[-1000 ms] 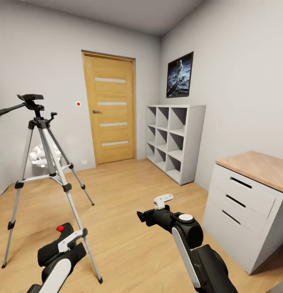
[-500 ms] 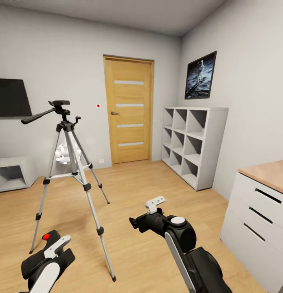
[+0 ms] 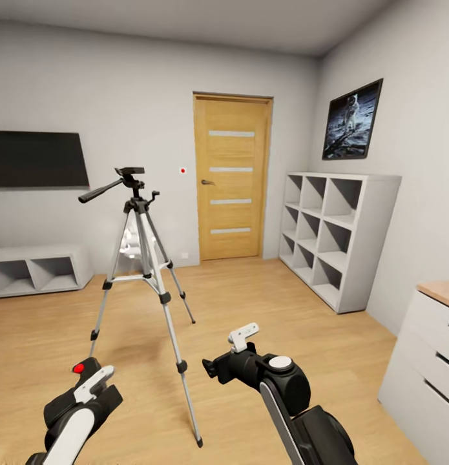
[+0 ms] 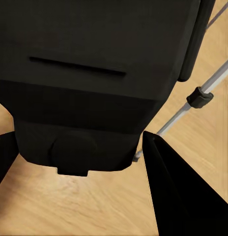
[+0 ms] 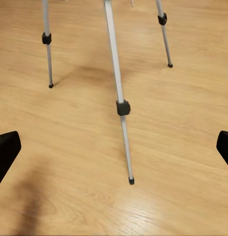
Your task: Attach the digital camera to the camera tripod in the bedroom.
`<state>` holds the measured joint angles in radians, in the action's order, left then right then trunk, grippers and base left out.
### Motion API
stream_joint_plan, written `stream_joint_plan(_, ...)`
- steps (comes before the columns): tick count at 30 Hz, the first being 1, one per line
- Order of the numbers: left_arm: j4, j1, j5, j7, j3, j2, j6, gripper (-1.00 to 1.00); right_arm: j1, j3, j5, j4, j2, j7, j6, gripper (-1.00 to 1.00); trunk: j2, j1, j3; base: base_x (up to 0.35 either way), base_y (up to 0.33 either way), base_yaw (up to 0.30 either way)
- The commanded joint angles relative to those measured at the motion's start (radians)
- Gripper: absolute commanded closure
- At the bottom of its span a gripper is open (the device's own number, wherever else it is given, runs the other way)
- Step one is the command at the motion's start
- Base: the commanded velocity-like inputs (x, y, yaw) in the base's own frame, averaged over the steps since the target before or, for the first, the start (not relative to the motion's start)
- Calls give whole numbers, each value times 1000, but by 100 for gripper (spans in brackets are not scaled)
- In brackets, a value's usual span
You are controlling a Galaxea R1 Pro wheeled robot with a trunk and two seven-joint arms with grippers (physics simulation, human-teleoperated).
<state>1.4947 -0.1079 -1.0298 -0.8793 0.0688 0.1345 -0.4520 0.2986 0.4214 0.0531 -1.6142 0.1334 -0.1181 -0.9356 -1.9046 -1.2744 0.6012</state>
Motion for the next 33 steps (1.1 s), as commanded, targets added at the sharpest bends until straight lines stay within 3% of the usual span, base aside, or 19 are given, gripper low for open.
stream_joint_plan(1, -7, -2, -1, 7, 2, -1, -6, 100, 0, -1, 5, -1, 0, 1, -5, -100, 7, 4, -2, 0, 0, 222)
stream_joint_plan(8, -113, -5, -5, 83, -8, 1, -6, 100, -2, -1, 5, -1, 0, 1, -5, -100, 56, 31, -24, 0, 0, 232)
stream_joint_plan(16, -162, -5, 0, 200, -33, 5, -5, 100, -2, -1, 5, -1, 0, 1, -5, -100, 112, 62, -49, 0, 0, 241)
stream_joint_plan(33, -200, -6, 2, 224, -44, -5, 6, 100, -5, 1, 5, -1, 0, 2, -5, -100, 231, 127, -102, 0, 0, 242)
